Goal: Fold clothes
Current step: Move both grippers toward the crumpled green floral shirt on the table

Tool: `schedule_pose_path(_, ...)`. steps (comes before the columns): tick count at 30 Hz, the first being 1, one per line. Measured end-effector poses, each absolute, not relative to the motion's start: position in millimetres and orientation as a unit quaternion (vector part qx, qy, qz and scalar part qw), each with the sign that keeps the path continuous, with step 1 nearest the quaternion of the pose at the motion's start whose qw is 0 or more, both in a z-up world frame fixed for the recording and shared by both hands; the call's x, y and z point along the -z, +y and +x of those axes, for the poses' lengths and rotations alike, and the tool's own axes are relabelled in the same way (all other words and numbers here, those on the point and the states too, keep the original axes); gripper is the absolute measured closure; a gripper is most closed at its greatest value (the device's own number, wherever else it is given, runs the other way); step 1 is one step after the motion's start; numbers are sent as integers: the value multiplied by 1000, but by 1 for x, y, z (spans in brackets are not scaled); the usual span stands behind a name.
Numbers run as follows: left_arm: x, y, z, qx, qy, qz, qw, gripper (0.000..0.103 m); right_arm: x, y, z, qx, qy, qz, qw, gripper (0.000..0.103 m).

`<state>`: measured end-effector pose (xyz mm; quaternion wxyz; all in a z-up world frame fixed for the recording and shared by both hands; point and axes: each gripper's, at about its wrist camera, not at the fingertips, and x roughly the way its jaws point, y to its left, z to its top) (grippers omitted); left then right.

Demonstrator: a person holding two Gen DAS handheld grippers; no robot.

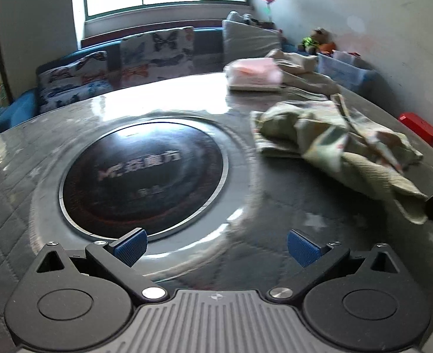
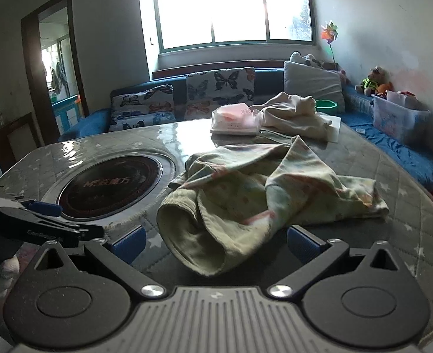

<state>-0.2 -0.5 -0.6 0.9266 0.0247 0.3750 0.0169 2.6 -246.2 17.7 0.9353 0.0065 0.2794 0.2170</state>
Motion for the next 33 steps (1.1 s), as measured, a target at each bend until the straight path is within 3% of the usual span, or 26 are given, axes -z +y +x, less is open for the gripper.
schedule_pose_path(15,5,-84,24,-15,379,19,925,0,-16,-261,-15,-197,287,15,937,0)
schedule_pose_path(33,-36,-57,-8,28,370,27,928,0,-21,-276,-23,-184,285,34,940,0)
